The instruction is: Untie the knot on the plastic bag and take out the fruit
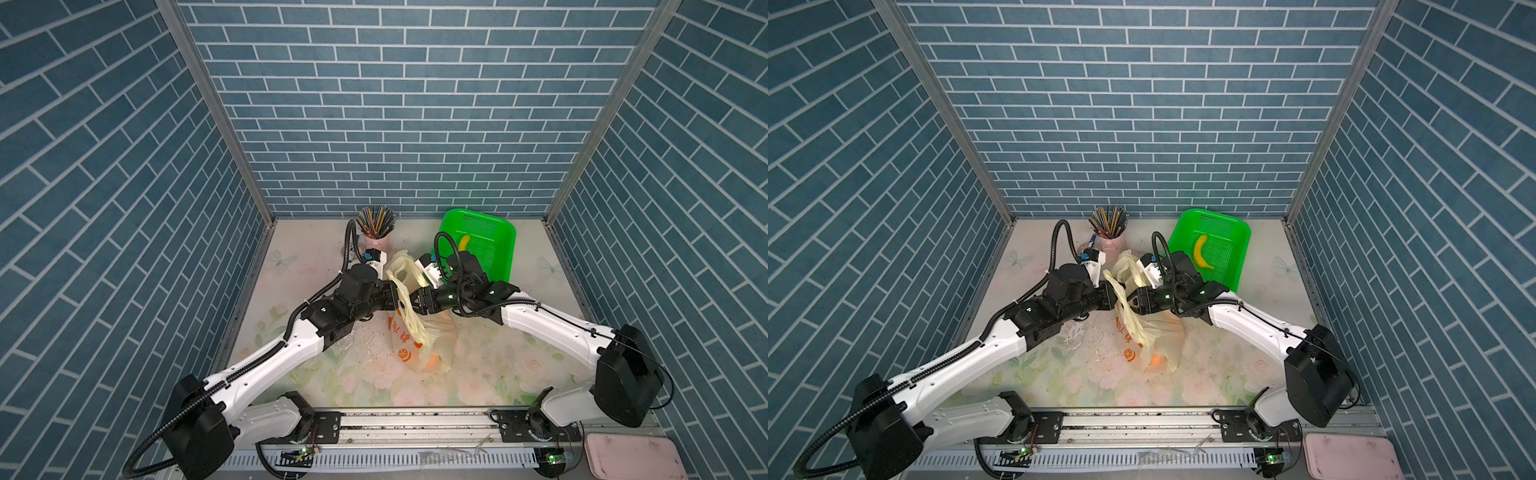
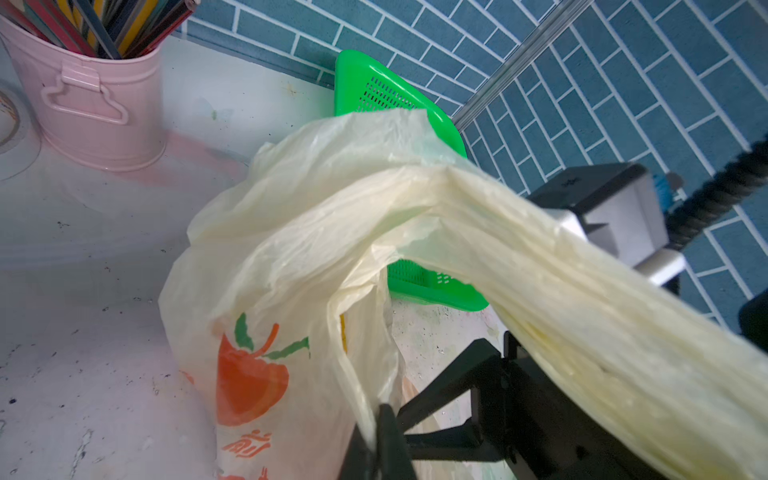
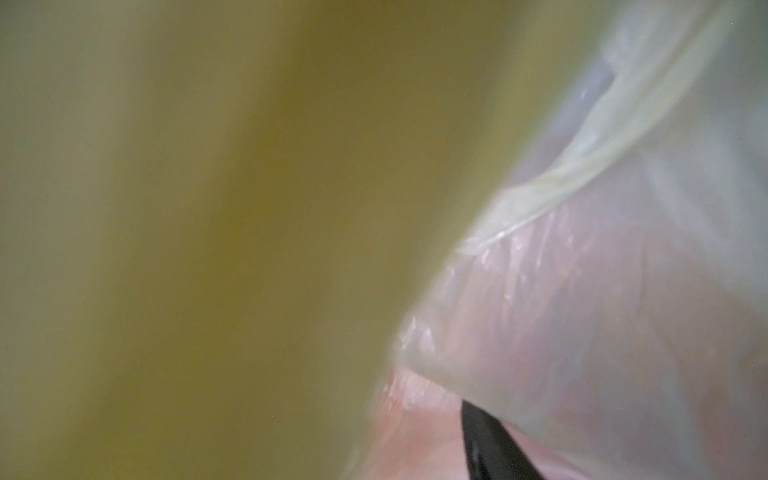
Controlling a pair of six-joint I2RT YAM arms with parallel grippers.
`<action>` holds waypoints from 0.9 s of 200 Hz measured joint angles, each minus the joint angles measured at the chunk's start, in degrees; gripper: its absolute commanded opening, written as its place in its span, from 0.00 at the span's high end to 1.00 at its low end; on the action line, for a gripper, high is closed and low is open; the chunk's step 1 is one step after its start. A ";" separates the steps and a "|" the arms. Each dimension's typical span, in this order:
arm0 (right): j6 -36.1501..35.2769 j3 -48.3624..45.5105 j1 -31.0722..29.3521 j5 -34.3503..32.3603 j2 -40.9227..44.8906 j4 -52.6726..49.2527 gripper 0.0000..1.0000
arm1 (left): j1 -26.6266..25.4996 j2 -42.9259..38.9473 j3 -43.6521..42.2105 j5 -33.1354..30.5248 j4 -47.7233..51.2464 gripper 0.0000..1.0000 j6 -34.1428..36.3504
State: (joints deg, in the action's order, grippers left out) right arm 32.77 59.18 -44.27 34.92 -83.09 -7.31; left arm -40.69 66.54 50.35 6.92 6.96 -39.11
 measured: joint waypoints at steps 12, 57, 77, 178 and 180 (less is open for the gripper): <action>-0.37 0.00 0.00 -0.90 0.00 -0.04 0.70 | 0.00 -0.02 -0.02 0.13 -0.04 0.64 0.13; -0.22 -0.48 0.00 -4.63 0.28 -0.17 0.90 | 0.00 -1.09 -1.79 -0.31 -0.13 0.67 -0.37; -0.17 -1.53 0.00 -5.90 0.94 0.09 0.95 | 0.00 -0.81 -1.90 -0.26 0.11 0.74 -0.42; -2.08 -4.35 0.31 -18.25 8.81 -1.73 0.71 | 2.16 -3.21 -3.41 -1.09 2.12 0.66 -1.22; -1.44 -4.35 0.35 -18.12 8.90 -1.70 0.67 | 2.23 -3.26 -3.41 -1.09 2.19 0.66 -1.25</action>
State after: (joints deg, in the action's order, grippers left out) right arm 31.33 54.83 -43.92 16.80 -74.19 -9.02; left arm -38.46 63.29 46.94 5.82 9.15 -40.36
